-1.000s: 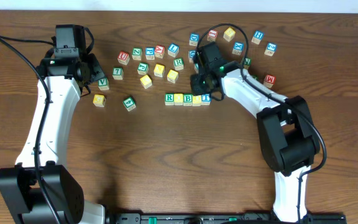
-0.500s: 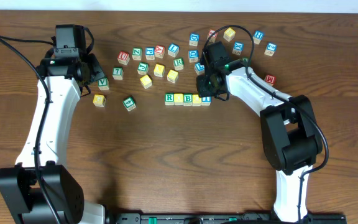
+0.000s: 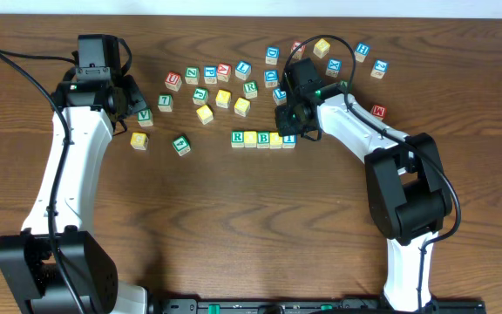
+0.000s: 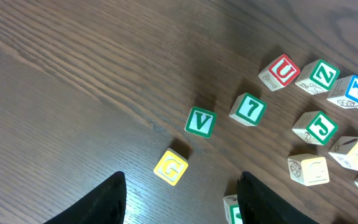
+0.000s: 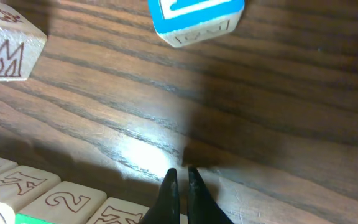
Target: Spell out ROBOT
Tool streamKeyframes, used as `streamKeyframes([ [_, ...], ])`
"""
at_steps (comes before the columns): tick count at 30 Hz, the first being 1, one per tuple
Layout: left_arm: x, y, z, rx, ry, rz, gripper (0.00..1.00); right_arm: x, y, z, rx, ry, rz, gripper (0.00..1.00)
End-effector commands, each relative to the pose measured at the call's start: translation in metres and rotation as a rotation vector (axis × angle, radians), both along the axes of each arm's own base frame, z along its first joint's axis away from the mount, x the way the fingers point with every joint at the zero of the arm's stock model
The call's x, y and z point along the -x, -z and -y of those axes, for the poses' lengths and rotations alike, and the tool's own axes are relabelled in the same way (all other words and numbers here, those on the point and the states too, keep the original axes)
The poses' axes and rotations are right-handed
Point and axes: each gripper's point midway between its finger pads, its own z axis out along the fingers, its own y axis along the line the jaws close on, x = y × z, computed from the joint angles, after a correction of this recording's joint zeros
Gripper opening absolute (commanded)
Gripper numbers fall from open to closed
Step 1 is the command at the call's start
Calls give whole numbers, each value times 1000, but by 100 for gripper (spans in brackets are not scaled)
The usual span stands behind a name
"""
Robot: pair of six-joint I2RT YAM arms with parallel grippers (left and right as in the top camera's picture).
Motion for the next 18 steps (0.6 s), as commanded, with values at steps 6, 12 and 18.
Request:
streamKeyframes([
  [6,-1,-1,-2,4,-16,5,56,-20,-17,-2,-21,-3,68,4],
  [12,-1,-1,-2,4,-16,5,56,-26,-46,12,-28,28,88,4],
  [18,-1,-1,-2,4,-16,5,56,-3,-44,26,3,59,-13,4],
])
